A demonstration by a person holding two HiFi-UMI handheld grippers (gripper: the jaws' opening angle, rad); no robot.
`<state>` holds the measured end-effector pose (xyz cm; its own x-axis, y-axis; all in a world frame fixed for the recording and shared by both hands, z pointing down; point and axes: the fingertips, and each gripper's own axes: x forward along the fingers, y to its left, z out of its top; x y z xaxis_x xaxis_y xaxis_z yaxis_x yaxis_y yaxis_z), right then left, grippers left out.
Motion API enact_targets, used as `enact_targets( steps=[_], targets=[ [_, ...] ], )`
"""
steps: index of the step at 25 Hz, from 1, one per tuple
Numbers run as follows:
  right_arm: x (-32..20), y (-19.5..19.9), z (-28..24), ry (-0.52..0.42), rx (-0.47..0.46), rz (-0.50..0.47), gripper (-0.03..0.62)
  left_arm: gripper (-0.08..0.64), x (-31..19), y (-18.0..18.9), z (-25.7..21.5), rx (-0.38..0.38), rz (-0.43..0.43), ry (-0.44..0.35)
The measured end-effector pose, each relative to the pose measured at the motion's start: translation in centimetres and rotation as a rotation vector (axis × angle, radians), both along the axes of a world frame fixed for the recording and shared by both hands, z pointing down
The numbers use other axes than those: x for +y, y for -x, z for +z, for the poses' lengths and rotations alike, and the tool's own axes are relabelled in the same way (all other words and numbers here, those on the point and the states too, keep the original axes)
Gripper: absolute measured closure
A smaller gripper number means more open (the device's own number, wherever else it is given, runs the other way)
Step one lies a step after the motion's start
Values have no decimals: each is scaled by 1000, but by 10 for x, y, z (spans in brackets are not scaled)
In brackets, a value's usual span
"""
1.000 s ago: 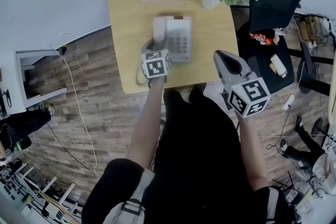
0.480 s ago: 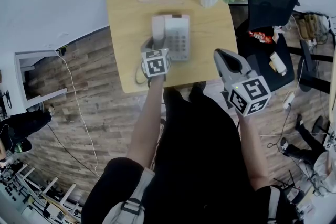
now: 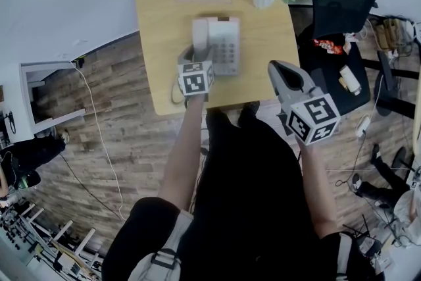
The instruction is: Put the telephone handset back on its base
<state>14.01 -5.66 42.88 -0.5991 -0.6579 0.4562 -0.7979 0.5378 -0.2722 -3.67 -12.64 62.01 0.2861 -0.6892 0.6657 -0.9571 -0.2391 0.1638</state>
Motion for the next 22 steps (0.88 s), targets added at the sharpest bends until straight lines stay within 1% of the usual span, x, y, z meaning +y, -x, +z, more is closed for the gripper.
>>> enact_targets(
  steps=[2,4,11,17,22],
  targets=[
    [-1,1,0,-3,-3,-3,589,313,0,0,-1,32,13,5],
    [-2,2,-2,-7,-8,-4,589,312,0,1,-4,45,25,8],
    [-6,9,-15,-38,-25,-3,589,313,-3,6,-25,34,40,-17],
    [-12,10,-29,-73,-39,12,589,314,-13,11,-53,21,58,-63],
    [-16,10,-37,-95,-50,40,589,328,-15,9,-77,10,99,-109]
  ],
)
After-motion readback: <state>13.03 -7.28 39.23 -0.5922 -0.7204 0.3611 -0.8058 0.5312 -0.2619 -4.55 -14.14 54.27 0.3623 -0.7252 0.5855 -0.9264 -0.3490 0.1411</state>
